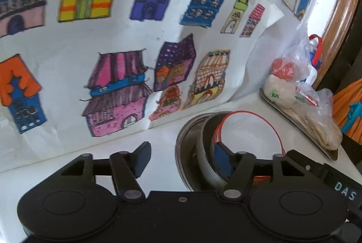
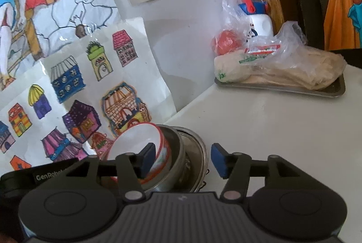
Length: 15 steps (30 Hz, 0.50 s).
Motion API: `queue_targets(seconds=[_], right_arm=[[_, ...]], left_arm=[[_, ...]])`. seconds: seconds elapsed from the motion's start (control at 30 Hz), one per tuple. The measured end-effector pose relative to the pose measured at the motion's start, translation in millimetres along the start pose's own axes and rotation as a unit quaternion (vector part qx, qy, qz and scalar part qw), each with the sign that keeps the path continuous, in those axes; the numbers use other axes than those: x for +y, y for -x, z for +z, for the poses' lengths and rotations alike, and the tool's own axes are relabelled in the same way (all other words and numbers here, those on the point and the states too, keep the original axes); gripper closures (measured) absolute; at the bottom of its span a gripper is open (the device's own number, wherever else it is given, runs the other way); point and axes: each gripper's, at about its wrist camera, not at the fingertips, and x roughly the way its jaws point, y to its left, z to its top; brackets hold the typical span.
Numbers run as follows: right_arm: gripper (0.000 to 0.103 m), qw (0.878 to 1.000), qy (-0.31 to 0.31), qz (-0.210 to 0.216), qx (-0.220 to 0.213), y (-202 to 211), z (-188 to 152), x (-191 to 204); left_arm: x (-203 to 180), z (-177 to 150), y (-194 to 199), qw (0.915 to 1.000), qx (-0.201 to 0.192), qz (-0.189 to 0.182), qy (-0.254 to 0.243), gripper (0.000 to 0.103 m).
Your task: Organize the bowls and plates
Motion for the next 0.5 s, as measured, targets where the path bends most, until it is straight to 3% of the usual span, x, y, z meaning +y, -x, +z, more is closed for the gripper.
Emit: queue_targets(seconds=[0.07,0.33,0.5], right_arm=[[0.041,1.000,0.002,-0.001,-0.005,6,0,2],[0.027,0.999,0.014,-0.009,-0.034,38,-2,4],[0.010,0.998,0.018,-0.013,-0.060,64,-5,6]], left_arm=[[0,0,6,1.0000,-0.004,-0.008,-0.003,0.025],[-5,-7,33,0.9992,-0.029,-0.017,-0.023,0.017],[-5,-12,56,0.9979,-0.054,-0.020,-0.028,0.005]])
